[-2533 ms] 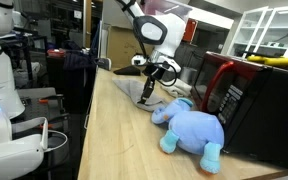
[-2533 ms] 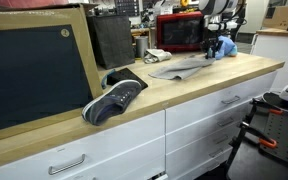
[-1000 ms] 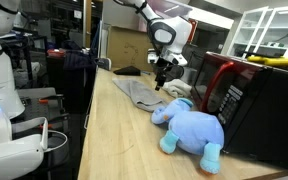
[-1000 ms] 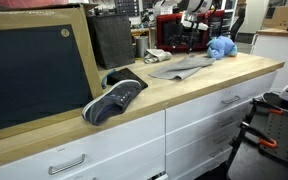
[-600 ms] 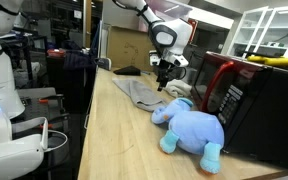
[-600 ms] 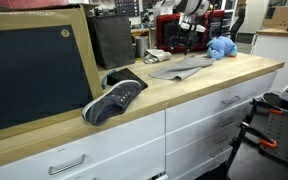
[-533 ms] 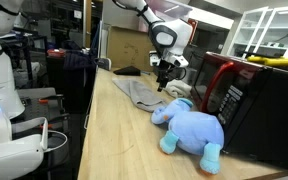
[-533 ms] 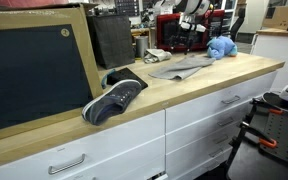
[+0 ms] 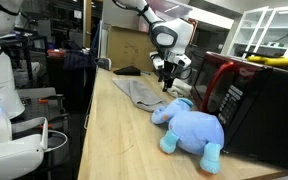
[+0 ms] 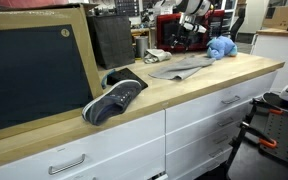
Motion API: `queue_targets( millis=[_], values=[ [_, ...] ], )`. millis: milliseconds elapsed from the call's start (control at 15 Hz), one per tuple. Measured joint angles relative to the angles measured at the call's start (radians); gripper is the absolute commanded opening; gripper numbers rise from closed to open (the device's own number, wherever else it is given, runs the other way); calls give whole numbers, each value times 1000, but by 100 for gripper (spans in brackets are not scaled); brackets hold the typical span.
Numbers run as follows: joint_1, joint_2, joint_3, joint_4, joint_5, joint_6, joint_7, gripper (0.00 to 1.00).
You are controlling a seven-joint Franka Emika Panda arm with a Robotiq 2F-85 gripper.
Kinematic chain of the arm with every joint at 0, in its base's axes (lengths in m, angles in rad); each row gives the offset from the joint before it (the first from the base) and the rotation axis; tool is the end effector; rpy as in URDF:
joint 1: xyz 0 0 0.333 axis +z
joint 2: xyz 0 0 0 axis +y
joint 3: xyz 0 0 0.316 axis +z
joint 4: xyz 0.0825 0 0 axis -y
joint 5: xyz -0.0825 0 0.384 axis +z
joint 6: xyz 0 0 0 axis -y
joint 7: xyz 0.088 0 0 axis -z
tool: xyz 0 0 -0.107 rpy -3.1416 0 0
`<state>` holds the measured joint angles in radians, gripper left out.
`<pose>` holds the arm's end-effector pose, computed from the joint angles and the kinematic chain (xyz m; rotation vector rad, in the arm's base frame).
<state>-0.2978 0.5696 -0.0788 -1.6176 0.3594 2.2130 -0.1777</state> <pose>0.6511 -0.2374 0.2975 -2.8503 0.5750 -0.1411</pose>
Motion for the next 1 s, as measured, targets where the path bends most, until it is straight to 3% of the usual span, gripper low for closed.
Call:
queue_targets(
  millis=[600, 1000],
  values=[
    [-86, 41, 32, 4, -10, 0, -347, 100],
    [-104, 58, 67, 18, -10, 0, -480, 100]
  ],
)
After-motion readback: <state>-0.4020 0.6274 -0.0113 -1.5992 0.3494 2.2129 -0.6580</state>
